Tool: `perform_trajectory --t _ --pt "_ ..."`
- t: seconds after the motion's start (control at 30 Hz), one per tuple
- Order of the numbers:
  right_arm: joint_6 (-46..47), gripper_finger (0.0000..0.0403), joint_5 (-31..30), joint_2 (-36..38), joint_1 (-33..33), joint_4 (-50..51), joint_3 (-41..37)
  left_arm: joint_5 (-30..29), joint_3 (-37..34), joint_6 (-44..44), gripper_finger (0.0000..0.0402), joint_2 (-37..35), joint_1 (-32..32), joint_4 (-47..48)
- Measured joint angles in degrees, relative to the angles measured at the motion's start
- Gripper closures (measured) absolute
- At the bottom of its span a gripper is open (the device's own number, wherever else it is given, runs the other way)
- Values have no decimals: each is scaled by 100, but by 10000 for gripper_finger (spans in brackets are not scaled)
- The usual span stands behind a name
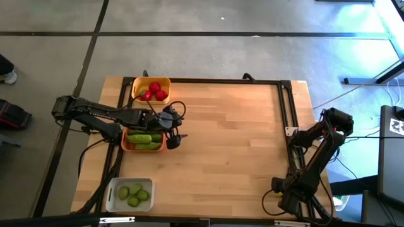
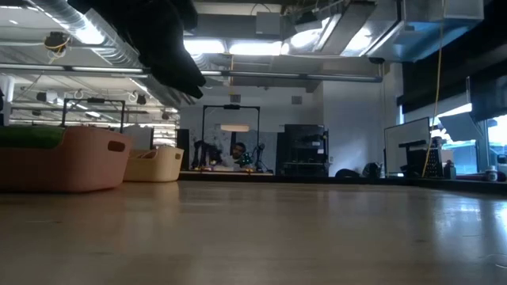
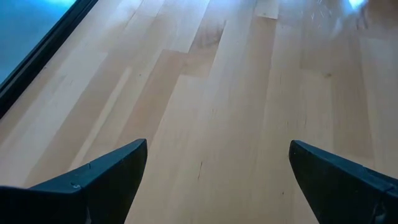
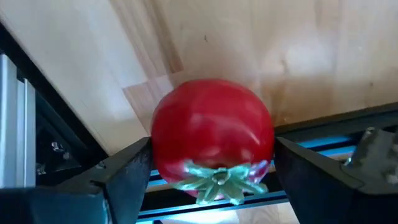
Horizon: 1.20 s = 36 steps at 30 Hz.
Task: Sort produce into baskets
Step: Put the tomato into the yellow bin
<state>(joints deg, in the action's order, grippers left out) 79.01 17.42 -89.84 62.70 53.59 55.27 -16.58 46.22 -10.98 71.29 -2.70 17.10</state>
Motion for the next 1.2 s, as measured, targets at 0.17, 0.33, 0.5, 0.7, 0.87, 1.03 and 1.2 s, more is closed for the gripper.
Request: perform_trajectory --t 0.17,0.33,0.5,0.7,0.87,1.03,1.2 --pt "-174 85 126 -279 -12 -23 28 -1 0 25 13 0 0 -2" --pt "-57 127 168 -327 -14 -12 24 0 0 -246 13 0 0 14" --pt "27 196 121 -332 -100 8 26 -20 0 -699 13 0 10 -23" --pt "-25 203 -353 -336 -541 115 305 -41 0 -724 13 0 44 -91" --pt "-411 192 -1457 -248 -891 379 789 -41 0 -356 13 0 -40 -421" --pt "-850 198 -2786 -60 -1179 600 1111 -34 0 -59 13 0 -248 -896" --pt "-1344 198 -3990 112 -1422 645 1180 -35 0 298 13 0 -516 -1362"
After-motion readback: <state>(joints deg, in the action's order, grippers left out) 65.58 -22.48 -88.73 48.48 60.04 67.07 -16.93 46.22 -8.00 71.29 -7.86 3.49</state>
